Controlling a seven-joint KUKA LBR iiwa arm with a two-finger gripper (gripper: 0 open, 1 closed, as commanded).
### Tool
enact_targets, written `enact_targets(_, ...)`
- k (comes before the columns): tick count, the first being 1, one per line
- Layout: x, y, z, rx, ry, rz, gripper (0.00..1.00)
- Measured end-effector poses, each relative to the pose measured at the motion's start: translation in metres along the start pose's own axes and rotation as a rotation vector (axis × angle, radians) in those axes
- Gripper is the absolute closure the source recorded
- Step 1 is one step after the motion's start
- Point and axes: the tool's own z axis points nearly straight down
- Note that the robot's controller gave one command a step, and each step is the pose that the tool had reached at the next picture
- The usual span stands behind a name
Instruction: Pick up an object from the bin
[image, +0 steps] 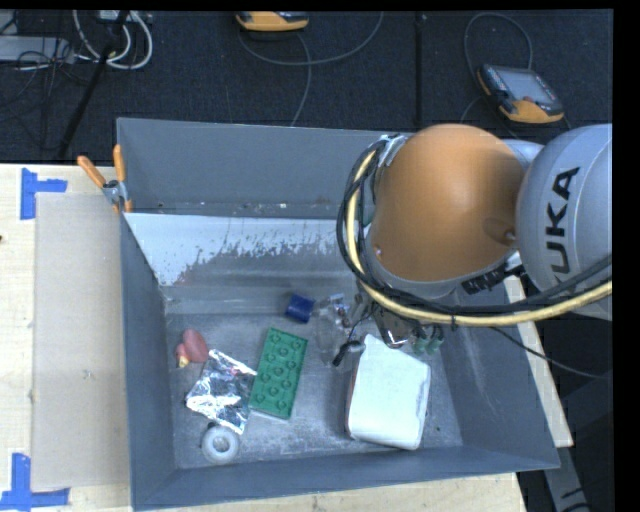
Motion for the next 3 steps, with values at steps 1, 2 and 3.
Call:
enact_targets(1, -0.018, 0.023, 0.103, 0.0, 0.016, 0.042, 1.0)
enact_targets(2, -0.019, 0.022, 0.098, 0.0, 0.009, 0.046, 0.0)
enact_targets(3, -0.032, 0.011, 0.208, 0.0, 0.015, 0.108, 0.0)
